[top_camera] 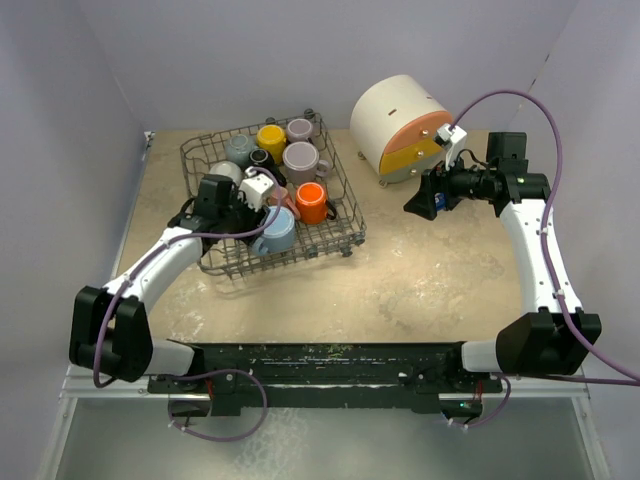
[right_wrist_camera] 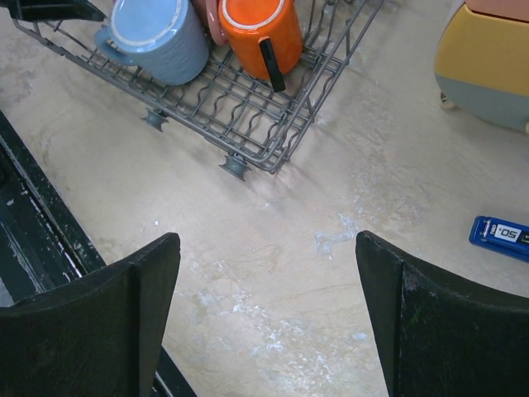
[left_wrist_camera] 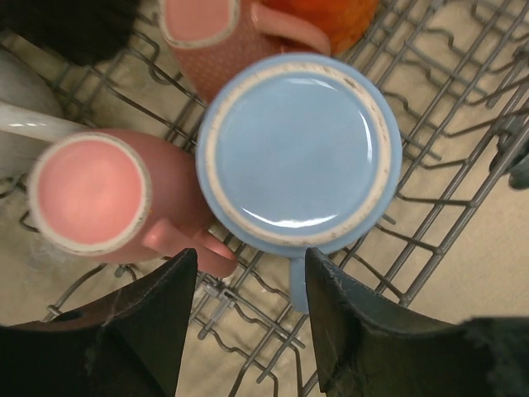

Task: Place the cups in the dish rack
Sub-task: Turn the cup upside down in the dish rack.

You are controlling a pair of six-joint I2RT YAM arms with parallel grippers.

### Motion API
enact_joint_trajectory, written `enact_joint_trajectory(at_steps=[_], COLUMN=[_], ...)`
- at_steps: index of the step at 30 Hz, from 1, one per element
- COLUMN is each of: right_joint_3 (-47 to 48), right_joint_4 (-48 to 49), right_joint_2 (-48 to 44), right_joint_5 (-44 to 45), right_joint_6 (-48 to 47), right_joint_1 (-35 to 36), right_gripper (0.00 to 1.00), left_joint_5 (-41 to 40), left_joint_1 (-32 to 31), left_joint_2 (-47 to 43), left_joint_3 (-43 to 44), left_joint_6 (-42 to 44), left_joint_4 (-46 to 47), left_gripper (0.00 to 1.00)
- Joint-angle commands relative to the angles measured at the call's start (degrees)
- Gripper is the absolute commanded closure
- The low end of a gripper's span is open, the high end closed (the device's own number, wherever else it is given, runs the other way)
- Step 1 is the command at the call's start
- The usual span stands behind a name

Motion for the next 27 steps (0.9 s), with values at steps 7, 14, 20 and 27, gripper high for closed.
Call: enact_joint_trajectory(at_steps=[7, 14, 20, 27], right_joint_3=[1.8, 4.0, 8.5, 15.5], right_joint_4=[0.9, -0.8, -0.9, 2.9], right_joint_2=[-1.3, -2.4, -2.6, -3.7], right_joint_5=[-0.4, -0.3, 5.0, 12.3], right_joint_6=[-1.3, -2.9, -4.7, -4.6], right_joint_1=[-0.3, -0.3, -0.5, -1.2], right_gripper=[0.12, 0.07, 0.00, 0.00], left_joint_5=[-1.8, -10.6, -11.2, -10.6], left_joint_1=[0.4, 0.4, 0.4, 0.4], left_joint_2=[-11.7, -22.2, -25.6, -20.9], left_joint_3=[0.0, 0.3, 8.2, 23.4], left_joint_6=[-10.5, -26.0, -31.7, -35.9], left_joint_4=[2.6, 0.1, -5.2, -13.4], left_gripper=[0.39, 0.01, 0.01, 0.01])
